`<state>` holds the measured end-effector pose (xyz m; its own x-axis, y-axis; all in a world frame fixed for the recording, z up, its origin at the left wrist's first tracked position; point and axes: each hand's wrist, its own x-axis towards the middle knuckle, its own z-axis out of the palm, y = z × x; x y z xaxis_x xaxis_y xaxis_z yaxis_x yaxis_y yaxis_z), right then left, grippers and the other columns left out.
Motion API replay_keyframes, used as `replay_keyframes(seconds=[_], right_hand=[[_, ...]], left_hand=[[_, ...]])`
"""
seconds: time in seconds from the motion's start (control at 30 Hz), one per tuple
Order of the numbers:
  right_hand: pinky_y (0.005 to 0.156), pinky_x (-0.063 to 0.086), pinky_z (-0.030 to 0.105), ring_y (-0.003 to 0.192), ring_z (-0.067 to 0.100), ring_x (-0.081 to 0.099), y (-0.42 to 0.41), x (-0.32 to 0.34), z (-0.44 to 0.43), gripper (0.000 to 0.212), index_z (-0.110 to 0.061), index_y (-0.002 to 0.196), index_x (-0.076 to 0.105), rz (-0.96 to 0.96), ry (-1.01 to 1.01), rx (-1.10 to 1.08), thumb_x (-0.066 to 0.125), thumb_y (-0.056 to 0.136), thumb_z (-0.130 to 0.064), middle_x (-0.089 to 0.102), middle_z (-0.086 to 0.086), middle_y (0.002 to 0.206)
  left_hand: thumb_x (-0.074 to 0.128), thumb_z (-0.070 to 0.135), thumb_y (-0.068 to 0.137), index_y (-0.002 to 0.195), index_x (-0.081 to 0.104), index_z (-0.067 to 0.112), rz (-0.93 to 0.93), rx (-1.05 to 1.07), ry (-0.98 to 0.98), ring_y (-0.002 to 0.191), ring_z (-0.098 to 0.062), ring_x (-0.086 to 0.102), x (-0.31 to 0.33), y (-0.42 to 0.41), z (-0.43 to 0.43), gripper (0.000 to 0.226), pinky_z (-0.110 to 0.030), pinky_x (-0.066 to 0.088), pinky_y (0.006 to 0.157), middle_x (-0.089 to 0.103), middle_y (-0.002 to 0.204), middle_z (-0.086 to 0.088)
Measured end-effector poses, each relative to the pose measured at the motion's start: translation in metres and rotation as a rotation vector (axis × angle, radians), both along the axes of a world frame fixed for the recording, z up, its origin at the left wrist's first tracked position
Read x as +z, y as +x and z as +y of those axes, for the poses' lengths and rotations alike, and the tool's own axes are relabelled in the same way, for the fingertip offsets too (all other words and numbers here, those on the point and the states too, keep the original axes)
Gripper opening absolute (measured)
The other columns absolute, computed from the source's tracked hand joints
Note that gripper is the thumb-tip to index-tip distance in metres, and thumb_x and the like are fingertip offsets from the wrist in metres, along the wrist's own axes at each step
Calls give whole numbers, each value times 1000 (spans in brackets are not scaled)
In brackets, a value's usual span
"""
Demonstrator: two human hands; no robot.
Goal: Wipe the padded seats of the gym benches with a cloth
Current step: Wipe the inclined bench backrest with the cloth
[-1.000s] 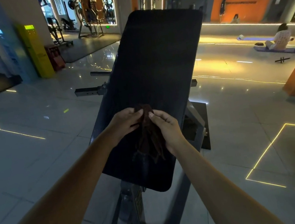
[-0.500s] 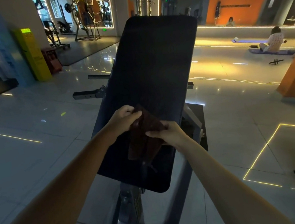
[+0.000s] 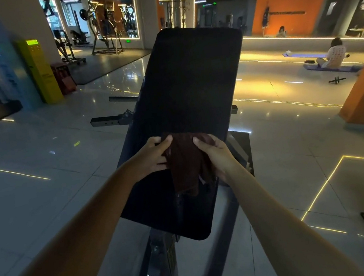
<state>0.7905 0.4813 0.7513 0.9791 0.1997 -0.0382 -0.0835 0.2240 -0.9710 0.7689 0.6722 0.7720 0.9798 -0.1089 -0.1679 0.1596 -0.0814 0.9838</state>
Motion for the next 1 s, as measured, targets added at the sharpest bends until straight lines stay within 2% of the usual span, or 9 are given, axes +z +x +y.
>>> replay_keyframes(seconds=[0.1,0.23,0.33,0.43,0.5,0.73,0.83,0.9,1.0], right_hand=[[75,57,28,94,16,71,-2,11,1,18,-13,110,65,10,28,23,66,95,-22,73,6,103],[96,53,41,112,25,66,2,17,-6,25,-14,116,64,31,83,75,68,93,-23,69,12,118],[103,49,46,119,30,62,5,12,-22,47,-11,126,60,10,64,245,78,83,-12,65,16,127],[101,49,48,119,29,62,4,3,-34,64,-19,133,57,-3,-107,371,72,79,12,65,15,128],[101,50,50,116,29,65,2,-2,-36,66,-21,131,58,11,-182,342,69,78,16,68,16,123],[81,59,40,91,28,72,-3,2,-29,24,-10,89,74,-78,-132,108,66,83,12,75,12,98],[65,58,28,79,21,71,-1,5,-25,55,-17,55,71,-92,-83,67,48,87,21,75,5,89],[64,55,25,75,20,68,0,4,-23,63,-19,51,70,-117,-128,35,39,86,23,74,3,79],[58,51,23,65,18,62,1,2,-25,65,-21,51,70,-132,-184,20,36,86,23,68,2,66]], left_hand=[[64,24,93,118,62,19,28,-124,-77,107,-11,67,-9,-5,-5,25,-25,52,90,72,113,3],[68,14,89,126,61,15,115,-166,-100,113,-11,64,-23,-6,-6,37,-22,52,91,69,123,-1],[68,18,91,128,58,14,106,-115,-24,111,-16,65,-20,-3,1,39,-27,52,93,66,126,-5],[65,21,93,125,55,20,45,-61,96,105,-17,65,-5,-4,9,33,-26,55,81,65,120,-3],[65,19,93,118,57,22,16,-64,130,97,-17,69,1,-5,17,27,-24,57,70,67,115,-3],[65,8,91,130,61,19,-76,-40,113,117,-23,63,-2,-7,38,40,-40,53,97,68,123,-4],[57,-5,89,99,76,13,-140,-80,67,119,-32,60,6,-7,39,28,-46,50,101,64,126,-14],[48,-16,89,76,80,15,-144,-156,54,122,-33,58,11,-8,40,45,-47,48,103,60,133,-16],[45,-15,94,86,81,20,-111,-196,161,123,-26,57,16,-12,42,51,-45,45,107,59,133,-10]])
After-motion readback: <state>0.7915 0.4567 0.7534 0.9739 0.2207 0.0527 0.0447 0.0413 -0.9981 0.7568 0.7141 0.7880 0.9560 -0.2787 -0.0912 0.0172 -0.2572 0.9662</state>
